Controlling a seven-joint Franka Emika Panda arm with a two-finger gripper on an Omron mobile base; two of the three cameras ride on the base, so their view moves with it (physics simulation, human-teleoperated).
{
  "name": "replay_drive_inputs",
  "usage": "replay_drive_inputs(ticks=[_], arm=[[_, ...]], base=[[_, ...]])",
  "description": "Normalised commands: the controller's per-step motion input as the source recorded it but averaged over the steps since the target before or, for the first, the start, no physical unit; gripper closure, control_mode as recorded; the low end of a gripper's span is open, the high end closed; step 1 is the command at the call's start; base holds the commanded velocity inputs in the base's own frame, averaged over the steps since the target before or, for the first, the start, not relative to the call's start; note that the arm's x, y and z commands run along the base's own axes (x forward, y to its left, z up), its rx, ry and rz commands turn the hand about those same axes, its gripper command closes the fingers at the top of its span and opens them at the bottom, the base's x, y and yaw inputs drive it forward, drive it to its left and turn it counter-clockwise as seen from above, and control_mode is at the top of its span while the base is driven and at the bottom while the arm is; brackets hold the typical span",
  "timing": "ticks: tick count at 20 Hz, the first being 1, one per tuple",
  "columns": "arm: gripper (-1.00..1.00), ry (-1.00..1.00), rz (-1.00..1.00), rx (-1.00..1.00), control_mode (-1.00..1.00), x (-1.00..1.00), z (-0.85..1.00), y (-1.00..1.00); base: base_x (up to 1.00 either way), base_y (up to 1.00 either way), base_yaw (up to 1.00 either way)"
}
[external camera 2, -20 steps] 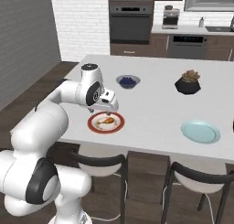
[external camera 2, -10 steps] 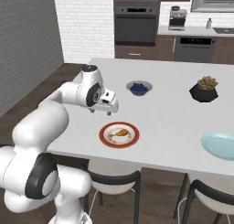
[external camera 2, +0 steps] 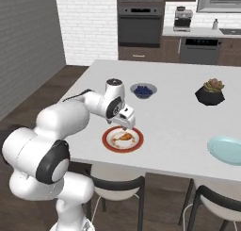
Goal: Pick the chicken drumstick and carrot from their plates and place them in the bowl. Then put the bowl in the fridge.
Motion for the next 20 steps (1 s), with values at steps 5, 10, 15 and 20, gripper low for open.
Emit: replay_drive_inputs(ticks=[5,10,15,20], arm=[[-1.0,0.06,-0.41,0.0,-1.0,0.58,-0.66,-0.03],[-1.0,0.03,-0.24,0.08,-1.0,0.0,-0.47,-0.2],[-1.0,0.0,-0.16,0.11,-1.0,0.31,-0.3,-0.21],[-1.0,0.0,-0.05,0.06,-1.0,0.44,-0.2,-0.12]], base=[[0.0,0.0,0.0],[0.0,0.0,0.0],[0.0,0.0,0.0],[0.0,0.0,0.0]])
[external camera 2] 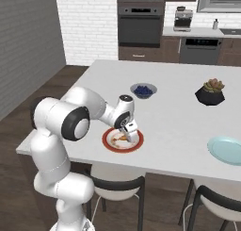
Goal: Pick the chicken drumstick and carrot from their plates and place them in the bowl. Then put the bowl in the fridge.
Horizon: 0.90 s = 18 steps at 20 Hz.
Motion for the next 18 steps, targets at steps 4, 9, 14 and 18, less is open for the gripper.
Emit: replay_drive_inputs(ticks=[4,9,14,18], arm=[[-1.0,0.01,0.0,0.0,-1.0,0.11,-0.23,-0.06],[-1.0,0.02,-0.02,0.0,-1.0,0.0,-0.32,0.13],[1.0,0.0,-0.07,0.0,-1.0,0.0,-0.21,0.16],[1.0,0.0,-0.07,0.0,-1.0,-0.02,-0.09,0.07]], base=[[0.0,0.0,0.0],[0.0,0.0,0.0],[0.0,0.0,0.0],[0.0,0.0,0.0]])
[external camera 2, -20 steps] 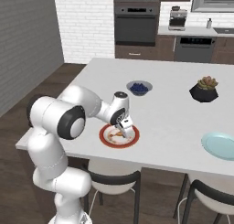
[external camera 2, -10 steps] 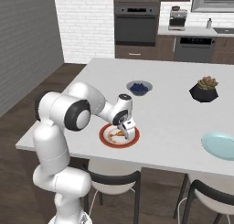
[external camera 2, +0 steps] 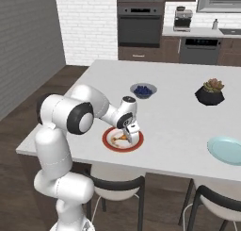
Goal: Pick the chicken drumstick and carrot from their plates and place them in the bowl. Then put the bowl in the fridge.
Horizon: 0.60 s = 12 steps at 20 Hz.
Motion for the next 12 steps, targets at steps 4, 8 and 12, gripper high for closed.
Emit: replay_drive_inputs(ticks=[4,8,12], arm=[[1.0,0.0,-0.04,0.0,-1.0,-0.24,0.04,0.04],[1.0,-0.03,0.0,0.0,-1.0,-0.69,0.56,0.0],[1.0,0.01,0.0,0.0,-1.0,-0.84,1.0,0.0]], base=[[0.0,0.0,0.0],[0.0,0.0,0.0],[0.0,0.0,0.0]])
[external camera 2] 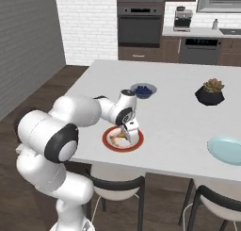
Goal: Pick the chicken drumstick and carrot from their plates and place them in the bowl. Then put the bowl in the fridge.
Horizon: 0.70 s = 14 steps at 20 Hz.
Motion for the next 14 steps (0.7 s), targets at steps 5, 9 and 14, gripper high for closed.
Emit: replay_drive_inputs(ticks=[5,9,14], arm=[[1.0,0.0,0.03,0.0,-1.0,-0.92,0.77,0.0],[1.0,0.0,0.0,0.03,-1.0,-0.97,0.56,0.01],[1.0,0.0,0.0,0.01,-1.0,-0.72,0.46,0.12]], base=[[0.0,0.0,0.0],[0.0,0.0,0.0],[0.0,0.0,0.0]])
